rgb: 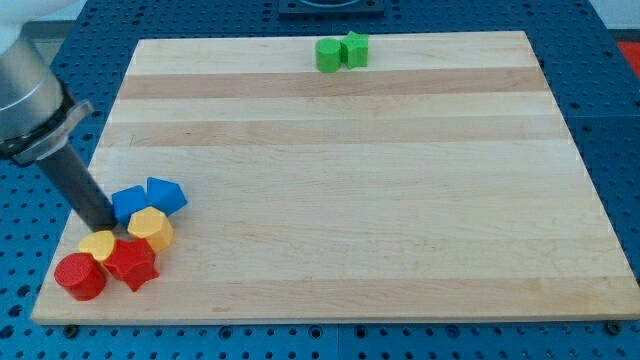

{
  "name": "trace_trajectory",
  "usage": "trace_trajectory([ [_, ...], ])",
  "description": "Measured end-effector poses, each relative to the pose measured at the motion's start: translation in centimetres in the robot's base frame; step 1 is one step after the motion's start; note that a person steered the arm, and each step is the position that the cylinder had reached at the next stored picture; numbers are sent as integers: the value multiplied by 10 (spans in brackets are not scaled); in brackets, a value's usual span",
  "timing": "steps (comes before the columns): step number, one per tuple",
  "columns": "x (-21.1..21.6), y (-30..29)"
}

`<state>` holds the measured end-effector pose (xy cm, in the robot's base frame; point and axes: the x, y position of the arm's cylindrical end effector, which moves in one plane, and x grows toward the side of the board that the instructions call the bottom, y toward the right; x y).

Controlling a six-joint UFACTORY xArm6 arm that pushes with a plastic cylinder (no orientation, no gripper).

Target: Place the blue triangle at the center of the board

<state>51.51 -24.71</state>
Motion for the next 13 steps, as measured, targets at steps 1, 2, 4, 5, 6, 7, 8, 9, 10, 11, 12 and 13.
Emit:
trace_trajectory([
  [1,-33,25],
  [2,-62,66],
  [4,-53,34],
  [5,-34,36],
  [6,-33,74],
  [7,-33,128],
  [8,-31,146],
  [9,-21,149],
  [10,-14,151],
  [11,-3,146],
  [12,7,141],
  [13,9,177],
])
